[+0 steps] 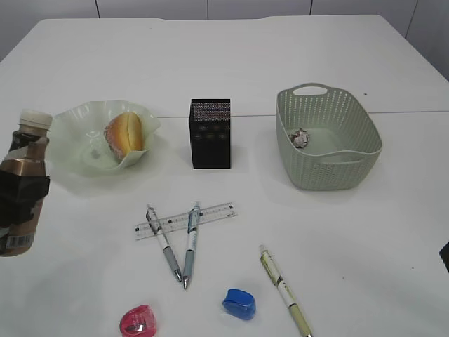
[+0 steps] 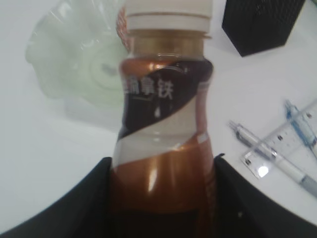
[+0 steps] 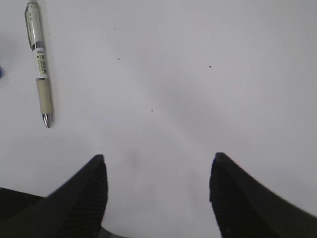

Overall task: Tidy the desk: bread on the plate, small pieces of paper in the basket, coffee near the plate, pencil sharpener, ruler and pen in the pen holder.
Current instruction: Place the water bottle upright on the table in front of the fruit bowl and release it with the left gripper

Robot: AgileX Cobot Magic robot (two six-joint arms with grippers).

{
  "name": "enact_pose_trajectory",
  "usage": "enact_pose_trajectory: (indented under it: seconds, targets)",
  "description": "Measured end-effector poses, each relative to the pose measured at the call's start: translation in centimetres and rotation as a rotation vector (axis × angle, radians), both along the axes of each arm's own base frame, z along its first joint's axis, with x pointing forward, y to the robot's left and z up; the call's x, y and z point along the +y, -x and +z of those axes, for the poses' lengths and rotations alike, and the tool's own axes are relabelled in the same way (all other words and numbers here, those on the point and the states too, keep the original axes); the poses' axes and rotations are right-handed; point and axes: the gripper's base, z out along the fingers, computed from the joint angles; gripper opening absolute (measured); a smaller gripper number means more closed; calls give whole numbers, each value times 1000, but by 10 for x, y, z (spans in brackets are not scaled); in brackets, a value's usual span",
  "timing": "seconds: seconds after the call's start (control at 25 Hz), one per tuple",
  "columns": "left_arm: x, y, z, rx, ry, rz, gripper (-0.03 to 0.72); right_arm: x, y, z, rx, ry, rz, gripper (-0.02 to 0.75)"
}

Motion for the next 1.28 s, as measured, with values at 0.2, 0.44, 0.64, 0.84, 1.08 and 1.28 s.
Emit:
enact_pose_trajectory:
  seconds: [0.2,0.44,0.64,0.84,1.08,1.28]
  targets:
    - [9,8,-5,-189,129,116,419,0,0,0,2,0,0,477]
    - [4,3,5,-401,252,86,419,2,1,0,7,-29,-7,477]
    - [-7,-4,4,-503,338,-8,419,2,1,0,7,-29,-7,477]
    - [-11,-7,-4,-507,364,-42,419,2,1,0,15,-27,-5,477]
    - [-12,-8,-6,-495,363,-49,412,2,2,0,20,-26,-3,476]
    - [-14,-12,-17,-463,326,-55,391,2,2,0,20,-19,15,477]
